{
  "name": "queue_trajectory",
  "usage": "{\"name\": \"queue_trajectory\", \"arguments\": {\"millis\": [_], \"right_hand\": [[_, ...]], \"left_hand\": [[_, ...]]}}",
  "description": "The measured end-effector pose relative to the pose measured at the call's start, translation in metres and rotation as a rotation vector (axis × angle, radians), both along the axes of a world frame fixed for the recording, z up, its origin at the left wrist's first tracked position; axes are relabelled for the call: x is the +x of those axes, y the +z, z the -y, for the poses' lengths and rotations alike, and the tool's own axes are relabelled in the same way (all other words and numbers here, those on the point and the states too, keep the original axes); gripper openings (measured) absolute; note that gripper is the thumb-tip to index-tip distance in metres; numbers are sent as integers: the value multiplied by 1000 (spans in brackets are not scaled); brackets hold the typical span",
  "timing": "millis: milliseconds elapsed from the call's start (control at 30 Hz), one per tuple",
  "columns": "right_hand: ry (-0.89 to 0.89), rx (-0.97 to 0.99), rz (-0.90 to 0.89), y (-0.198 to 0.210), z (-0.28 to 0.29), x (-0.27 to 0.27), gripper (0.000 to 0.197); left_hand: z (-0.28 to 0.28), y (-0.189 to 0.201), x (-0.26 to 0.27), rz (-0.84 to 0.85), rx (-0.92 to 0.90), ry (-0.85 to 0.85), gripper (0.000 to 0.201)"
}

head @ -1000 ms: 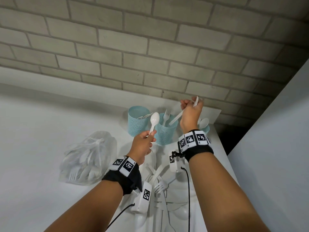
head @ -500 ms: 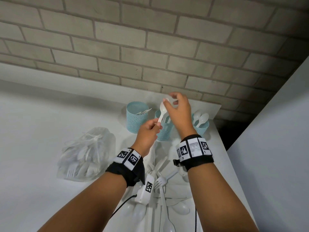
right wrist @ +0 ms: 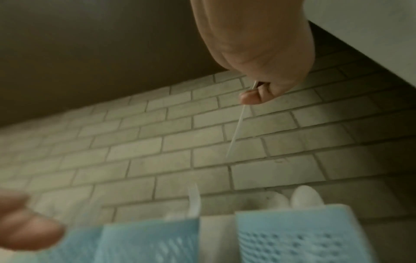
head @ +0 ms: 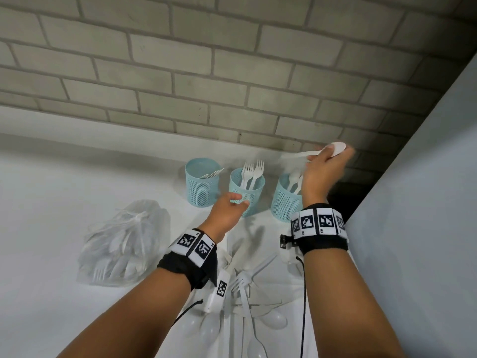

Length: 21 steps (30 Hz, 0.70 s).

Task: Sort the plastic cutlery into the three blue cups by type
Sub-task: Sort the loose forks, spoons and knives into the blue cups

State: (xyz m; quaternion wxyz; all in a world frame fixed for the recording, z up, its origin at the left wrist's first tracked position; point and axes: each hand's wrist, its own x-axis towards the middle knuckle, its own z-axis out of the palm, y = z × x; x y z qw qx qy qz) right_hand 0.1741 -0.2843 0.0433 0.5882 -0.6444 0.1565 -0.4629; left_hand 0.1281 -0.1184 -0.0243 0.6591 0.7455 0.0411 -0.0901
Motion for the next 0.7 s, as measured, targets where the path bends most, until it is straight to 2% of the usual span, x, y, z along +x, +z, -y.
{"name": "queue_trajectory", "arguments": {"millis": [133,267,367,433,533,600,633,700], "right_hand": [[-7,-137,-217,-28,15,11,20],[135,-199,-468,-48,15,15,26],[245,-209,-583,-49,12,11,39],[229,-262,-599,-45,11,4,46],[129,-335,-532,-34,10,-12,42],[130,-349,-524,-26,12,-23,33],[164,-372,-584,-22,13,-29,27],[292,-476,-841,-19,17,-43,21]], "left_hand": [[-1,-8,-4,-50,183,-117,37],[-4,-15,-7,-117,372,-241,46],[-10,-21,-9,-152,599,-334,69],[-13,-21,-16,-152,770,-410,89],[-18,-18,-33,-154,951,-529,119],[-23,-18,-45,-170,1030,-589,131],[-25,-18,-51,-185,1050,-614,135],[-28,-20,-62,-207,1078,-668,140]]}}
